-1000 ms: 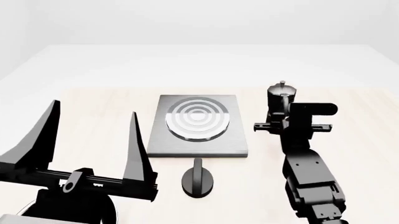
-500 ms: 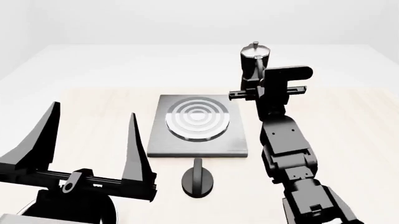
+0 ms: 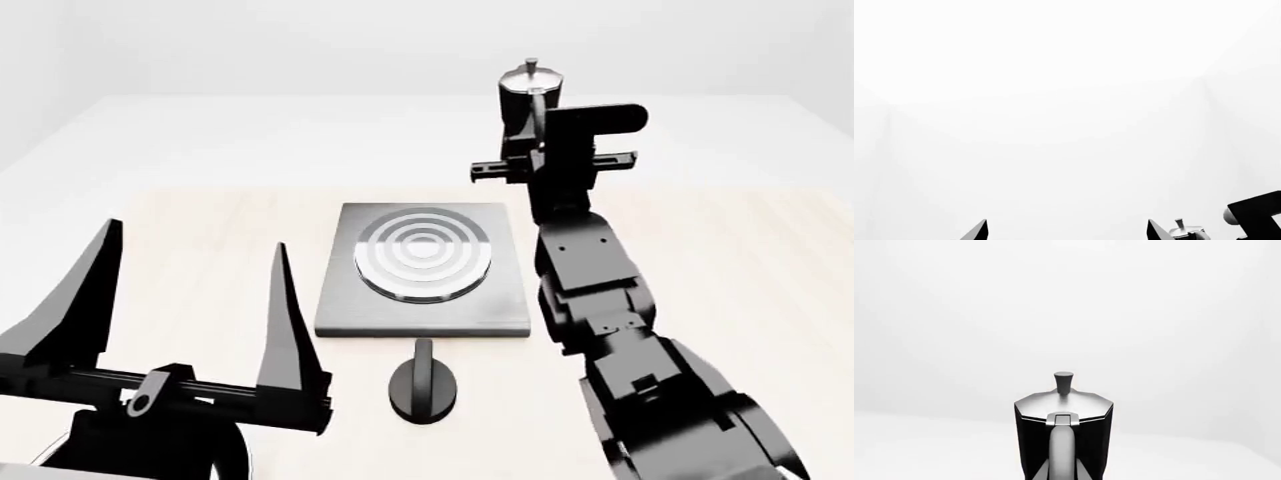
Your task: Turn on the stove and put the moka pot on it.
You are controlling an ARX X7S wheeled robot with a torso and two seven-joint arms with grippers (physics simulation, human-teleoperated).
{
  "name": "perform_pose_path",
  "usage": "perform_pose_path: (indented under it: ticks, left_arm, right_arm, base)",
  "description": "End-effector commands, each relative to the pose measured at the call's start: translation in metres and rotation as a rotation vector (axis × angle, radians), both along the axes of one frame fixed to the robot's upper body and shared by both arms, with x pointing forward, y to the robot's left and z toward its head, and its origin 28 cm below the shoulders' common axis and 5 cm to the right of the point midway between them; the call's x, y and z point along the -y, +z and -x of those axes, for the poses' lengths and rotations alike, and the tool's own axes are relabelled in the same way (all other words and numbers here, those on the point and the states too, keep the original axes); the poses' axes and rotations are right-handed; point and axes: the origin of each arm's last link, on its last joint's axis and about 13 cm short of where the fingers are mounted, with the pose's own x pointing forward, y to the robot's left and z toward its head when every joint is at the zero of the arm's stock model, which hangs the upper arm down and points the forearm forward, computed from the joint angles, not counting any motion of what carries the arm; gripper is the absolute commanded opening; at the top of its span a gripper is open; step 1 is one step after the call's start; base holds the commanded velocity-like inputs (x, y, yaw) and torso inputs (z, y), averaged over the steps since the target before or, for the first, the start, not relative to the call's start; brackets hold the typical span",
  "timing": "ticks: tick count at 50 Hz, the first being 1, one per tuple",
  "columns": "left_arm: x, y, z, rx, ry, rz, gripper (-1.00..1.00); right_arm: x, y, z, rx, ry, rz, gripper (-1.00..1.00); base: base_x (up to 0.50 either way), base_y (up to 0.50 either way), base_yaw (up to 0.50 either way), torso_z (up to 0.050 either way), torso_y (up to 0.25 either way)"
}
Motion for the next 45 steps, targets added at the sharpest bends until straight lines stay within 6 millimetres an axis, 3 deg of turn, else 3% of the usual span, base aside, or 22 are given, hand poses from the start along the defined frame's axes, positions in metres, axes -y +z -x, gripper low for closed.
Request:
perform_pose_path:
  ticks: [1, 14, 21, 35, 45]
  left_arm:
    - [0.001, 0.001, 0.0, -0.004, -0.001, -0.002, 1.0]
    - [0.0, -0.001, 0.0, -0.011, -0.002, 0.003, 1.0]
    - [0.0, -0.004, 0.0, -0.017, -0.001, 0.006, 1.0]
    - [-0.002, -0.007, 0.001, -0.022, 0.001, 0.01, 1.0]
    - [-0.002, -0.008, 0.001, -0.025, 0.001, 0.012, 1.0]
  right_arm:
    - [-0.023, 0.023, -0.003, 0.077, 0.077, -0.01, -1.0]
    - [-0.038, 0.026, 0.001, 0.106, 0.193, -0.097, -1.0]
    - [-0.043, 0.016, 0.005, 0.077, 0.19, -0.205, -1.0]
    - [-0.062, 0.001, 0.015, 0.058, 0.238, -0.211, -1.0]
    - [-0.068, 0.001, 0.017, 0.055, 0.264, -0.191, -1.0]
  base:
    - [0.0, 0.0, 0.0, 0.0, 0.0]
    - [0.0, 0.0, 0.0, 0.0, 0.002]
    - [0.0, 0.0, 0.0, 0.0, 0.001]
    - [0.0, 0.0, 0.0, 0.001, 0.001]
    - [0.0, 0.0, 0.0, 0.0, 0.001]
